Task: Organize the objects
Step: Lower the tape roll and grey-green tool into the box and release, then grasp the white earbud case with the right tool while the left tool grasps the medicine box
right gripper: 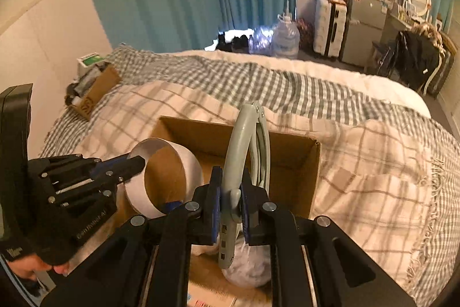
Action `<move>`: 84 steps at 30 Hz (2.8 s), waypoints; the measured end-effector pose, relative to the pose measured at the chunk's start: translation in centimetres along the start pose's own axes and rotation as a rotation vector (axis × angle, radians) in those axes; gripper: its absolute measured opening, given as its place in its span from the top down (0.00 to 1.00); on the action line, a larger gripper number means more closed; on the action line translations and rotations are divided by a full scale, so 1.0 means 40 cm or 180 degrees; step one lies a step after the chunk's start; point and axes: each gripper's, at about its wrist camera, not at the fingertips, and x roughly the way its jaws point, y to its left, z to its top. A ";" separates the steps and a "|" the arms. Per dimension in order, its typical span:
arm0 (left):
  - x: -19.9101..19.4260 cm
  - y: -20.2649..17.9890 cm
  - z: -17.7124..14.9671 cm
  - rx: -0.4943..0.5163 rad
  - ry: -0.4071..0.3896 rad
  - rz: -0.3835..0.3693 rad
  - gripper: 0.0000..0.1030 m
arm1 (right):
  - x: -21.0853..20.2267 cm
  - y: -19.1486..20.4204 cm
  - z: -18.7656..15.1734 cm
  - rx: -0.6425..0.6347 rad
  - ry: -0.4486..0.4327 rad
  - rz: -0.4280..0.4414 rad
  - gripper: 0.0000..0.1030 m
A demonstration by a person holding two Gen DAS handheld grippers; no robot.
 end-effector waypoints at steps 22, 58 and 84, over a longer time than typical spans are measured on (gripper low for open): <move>-0.412 0.087 -0.231 -0.0449 -0.0503 0.0029 0.03 | -0.473 0.122 -0.208 -0.0102 -0.0572 -0.0708 0.24; -0.171 0.125 -0.519 -0.0512 0.0225 0.0377 0.00 | 0.031 0.155 -0.524 0.0008 0.0807 -0.0758 0.13; 0.026 -0.091 -0.403 -0.0329 0.0475 0.0219 0.00 | -0.121 -0.109 -0.510 0.0718 0.0331 -0.0806 0.48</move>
